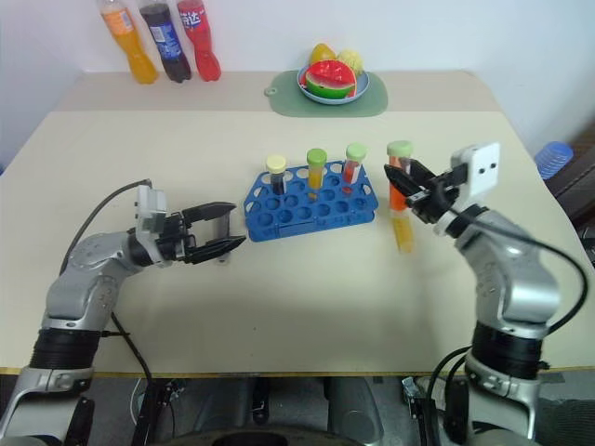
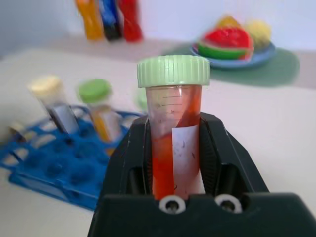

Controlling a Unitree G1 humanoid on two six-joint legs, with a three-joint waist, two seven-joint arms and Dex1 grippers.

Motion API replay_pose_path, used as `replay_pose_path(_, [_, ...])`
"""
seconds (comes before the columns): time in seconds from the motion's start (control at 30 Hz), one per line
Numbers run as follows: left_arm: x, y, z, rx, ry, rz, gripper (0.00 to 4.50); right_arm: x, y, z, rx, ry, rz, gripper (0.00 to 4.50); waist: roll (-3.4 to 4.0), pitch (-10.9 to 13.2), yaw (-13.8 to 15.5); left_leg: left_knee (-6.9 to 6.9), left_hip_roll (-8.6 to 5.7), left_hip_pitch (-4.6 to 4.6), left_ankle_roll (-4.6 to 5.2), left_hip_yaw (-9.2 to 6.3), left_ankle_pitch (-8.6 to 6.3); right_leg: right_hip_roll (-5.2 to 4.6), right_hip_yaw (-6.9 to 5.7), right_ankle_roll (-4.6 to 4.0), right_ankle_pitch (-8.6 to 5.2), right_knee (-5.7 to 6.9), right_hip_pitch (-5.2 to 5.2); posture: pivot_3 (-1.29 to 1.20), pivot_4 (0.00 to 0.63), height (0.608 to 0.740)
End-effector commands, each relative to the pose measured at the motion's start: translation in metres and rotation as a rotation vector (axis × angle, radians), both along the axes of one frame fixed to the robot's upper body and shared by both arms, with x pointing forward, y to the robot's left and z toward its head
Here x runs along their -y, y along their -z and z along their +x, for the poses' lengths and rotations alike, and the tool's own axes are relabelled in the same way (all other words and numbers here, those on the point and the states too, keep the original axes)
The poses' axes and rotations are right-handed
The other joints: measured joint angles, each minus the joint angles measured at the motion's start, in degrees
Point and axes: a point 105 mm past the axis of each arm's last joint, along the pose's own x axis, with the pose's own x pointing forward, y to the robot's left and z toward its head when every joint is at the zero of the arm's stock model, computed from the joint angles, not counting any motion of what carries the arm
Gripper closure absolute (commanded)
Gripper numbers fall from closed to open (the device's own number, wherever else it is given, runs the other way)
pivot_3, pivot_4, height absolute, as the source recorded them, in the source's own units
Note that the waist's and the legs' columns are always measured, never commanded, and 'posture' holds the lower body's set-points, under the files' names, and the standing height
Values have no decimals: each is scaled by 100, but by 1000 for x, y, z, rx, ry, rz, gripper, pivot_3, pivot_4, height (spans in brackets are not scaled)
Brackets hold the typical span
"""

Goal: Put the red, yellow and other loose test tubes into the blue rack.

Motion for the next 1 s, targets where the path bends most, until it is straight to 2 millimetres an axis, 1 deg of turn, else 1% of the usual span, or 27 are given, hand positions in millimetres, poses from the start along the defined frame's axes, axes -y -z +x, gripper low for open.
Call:
replay_pose_path(0.03, [3,-5,3,35,8,8,768,-20,-13,-2,174,36,-32,3682,1,0,-2,0,0,2,0,0,0,0,0,0,0,3,0,0,150,740])
replay_pose_path(0.17, [5,-10,6,43,10,-2,768,-45,-2,3,227,15,-36,3682,0,0,0,0,0,4,-1,0,1,1,0,-1,-1,13,-1,0,150,740])
replay_pose_path(0.23, [5,-10,7,47,8,0,768,-51,3,7,239,16,-36,3682,0,-1,0,0,0,6,-2,0,2,1,0,-1,-1,17,-1,0,150,740])
replay_pose_path(0.3, [5,-12,7,50,6,-3,768,-51,6,11,247,28,-26,3682,0,-1,13,0,-1,6,-5,0,3,0,0,-2,-1,19,-1,0,150,740])
replay_pose_path(0.47, [3,-14,5,56,-13,-7,768,-48,32,21,208,67,-41,3682,-3,-2,6,0,-1,8,-5,0,3,-1,0,-2,-2,21,-1,0,150,740])
replay_pose_path(0.57, [0,-15,4,60,-26,-8,768,-45,42,26,199,86,-47,3682,-3,-2,-6,0,0,16,-6,0,3,0,1,-3,-3,28,0,0,150,740])
replay_pose_path(0.77, [-2,-16,3,63,-43,-9,768,-44,45,31,205,88,-34,3682,-6,-4,-9,-1,1,38,-6,1,4,1,4,-4,-3,30,20,0,150,740])
replay_pose_path(0.9, [-1,-17,2,64,-46,-13,768,-49,47,35,206,76,-25,3682,-8,-5,3,-1,1,55,-6,1,4,1,4,-5,-4,29,40,0,150,740])
replay_pose_path(1.0, [1,-17,1,61,-46,-14,768,-53,52,38,196,73,-11,3682,-10,-7,-8,-1,1,58,-6,1,4,1,4,-6,-4,29,42,0,150,740])
